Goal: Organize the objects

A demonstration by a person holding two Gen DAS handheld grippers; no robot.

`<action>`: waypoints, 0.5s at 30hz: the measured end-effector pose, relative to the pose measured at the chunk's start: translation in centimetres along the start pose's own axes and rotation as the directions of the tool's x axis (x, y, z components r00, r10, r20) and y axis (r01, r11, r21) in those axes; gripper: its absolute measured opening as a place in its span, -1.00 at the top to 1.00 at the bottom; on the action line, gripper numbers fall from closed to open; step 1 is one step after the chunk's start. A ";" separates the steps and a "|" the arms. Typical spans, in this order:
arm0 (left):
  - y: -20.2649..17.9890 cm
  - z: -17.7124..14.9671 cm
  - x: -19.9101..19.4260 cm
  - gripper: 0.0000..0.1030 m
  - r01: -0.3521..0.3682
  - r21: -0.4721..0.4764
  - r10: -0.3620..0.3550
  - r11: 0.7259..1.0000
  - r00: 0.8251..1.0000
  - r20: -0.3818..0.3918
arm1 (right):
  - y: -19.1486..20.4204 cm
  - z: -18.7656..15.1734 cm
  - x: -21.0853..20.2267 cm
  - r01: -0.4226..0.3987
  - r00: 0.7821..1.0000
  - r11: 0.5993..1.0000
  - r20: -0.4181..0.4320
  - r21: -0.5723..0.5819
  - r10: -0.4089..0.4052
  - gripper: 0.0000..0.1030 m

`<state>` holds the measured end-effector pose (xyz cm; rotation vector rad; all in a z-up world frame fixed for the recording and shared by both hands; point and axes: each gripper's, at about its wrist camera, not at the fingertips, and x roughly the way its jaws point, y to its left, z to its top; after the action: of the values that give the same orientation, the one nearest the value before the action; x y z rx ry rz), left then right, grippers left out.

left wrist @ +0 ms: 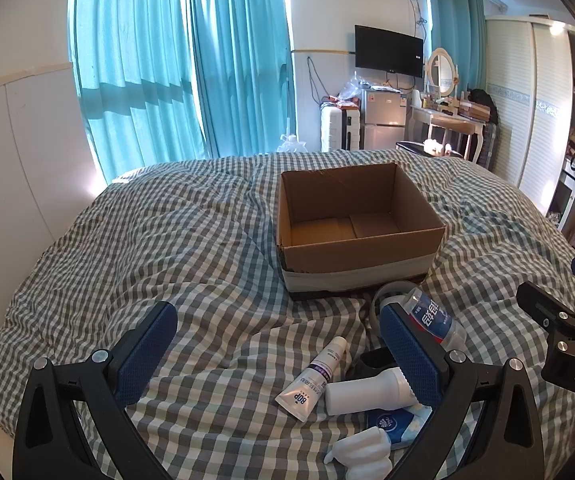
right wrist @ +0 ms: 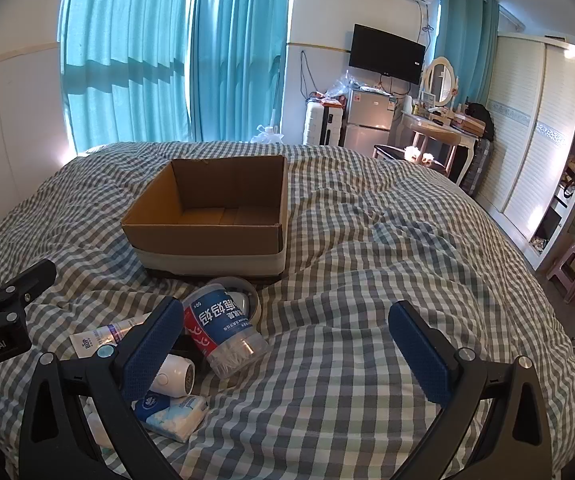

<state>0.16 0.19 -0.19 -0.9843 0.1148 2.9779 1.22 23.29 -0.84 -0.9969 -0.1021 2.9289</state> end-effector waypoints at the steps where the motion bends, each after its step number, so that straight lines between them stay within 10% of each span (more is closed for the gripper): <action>1: 0.0 0.0 0.0 -1.00 0.000 0.000 0.000 1.000 1.000 0.000 | 0.0 0.0 0.0 0.000 1.000 1.000 0.000 0.001 0.000 -1.00; 15: 0.0 0.0 0.0 -1.00 0.000 0.000 0.000 1.000 1.000 0.001 | 0.0 -0.1 0.1 0.001 1.000 1.000 -0.003 0.004 -0.001 -1.00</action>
<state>0.14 0.17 -0.17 -0.9835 0.1150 2.9783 1.20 23.27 -0.92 -1.0009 -0.0967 2.9253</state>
